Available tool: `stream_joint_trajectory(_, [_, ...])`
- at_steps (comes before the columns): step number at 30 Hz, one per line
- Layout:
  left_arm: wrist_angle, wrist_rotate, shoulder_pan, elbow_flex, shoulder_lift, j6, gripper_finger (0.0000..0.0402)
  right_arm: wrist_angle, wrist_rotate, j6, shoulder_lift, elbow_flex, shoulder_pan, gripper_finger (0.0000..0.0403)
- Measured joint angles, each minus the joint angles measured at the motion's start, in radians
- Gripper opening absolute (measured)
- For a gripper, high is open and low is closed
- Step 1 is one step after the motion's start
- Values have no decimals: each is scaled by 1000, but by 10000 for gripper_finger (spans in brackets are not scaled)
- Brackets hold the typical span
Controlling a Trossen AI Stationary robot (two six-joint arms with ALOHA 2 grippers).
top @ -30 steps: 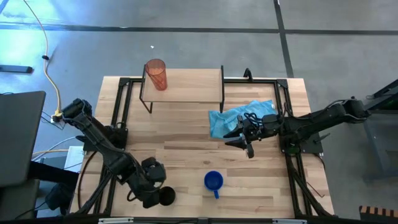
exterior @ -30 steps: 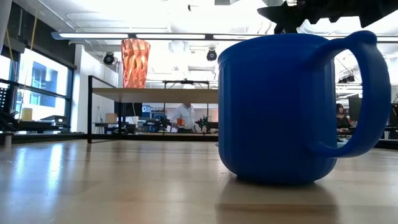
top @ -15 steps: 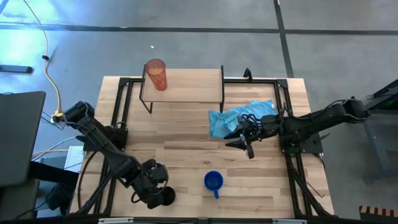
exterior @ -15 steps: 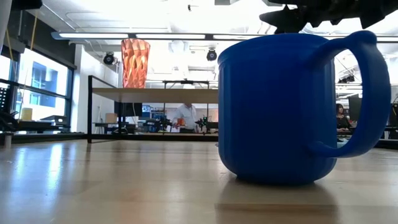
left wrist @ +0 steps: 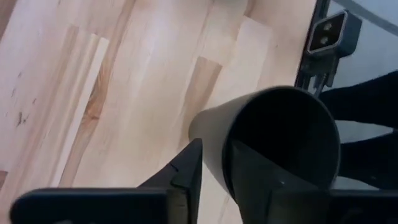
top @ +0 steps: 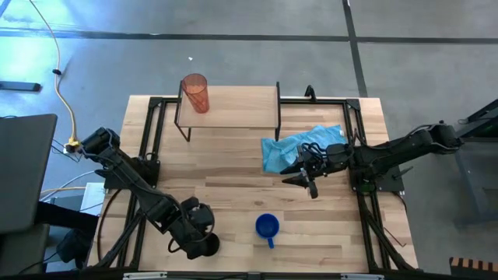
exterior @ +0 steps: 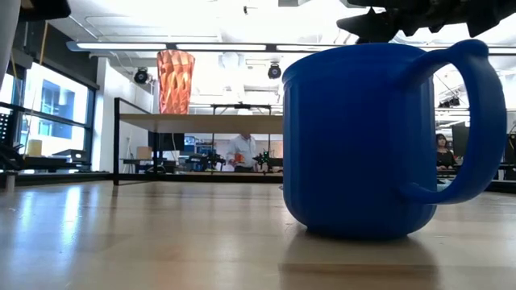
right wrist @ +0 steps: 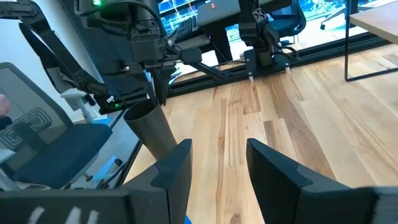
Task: Stack small to large cups/mugs on shelf
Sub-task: Put the black cup on the shelf
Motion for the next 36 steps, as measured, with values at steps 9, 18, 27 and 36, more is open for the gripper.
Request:
stream_joint_trajectory(9, [-1, 13, 0, 0, 0, 31, 30, 0, 0, -2, 0, 0, 0, 144])
stream_joint_trajectory(18, [-9, -11, 4, -16, 0, 41, 4, 0, 1, -1, 0, 0, 0, 144])
stream_joint_trajectory(27, [-26, 47, 143, -4, -1, 129, 1, 0, 1, 28, 0, 0, 0, 144])
stream_joint_trajectory(36, [-131, 98, 381, 115, -1, 399, 1, -33, 1, 47, 0, 0, 2, 144])
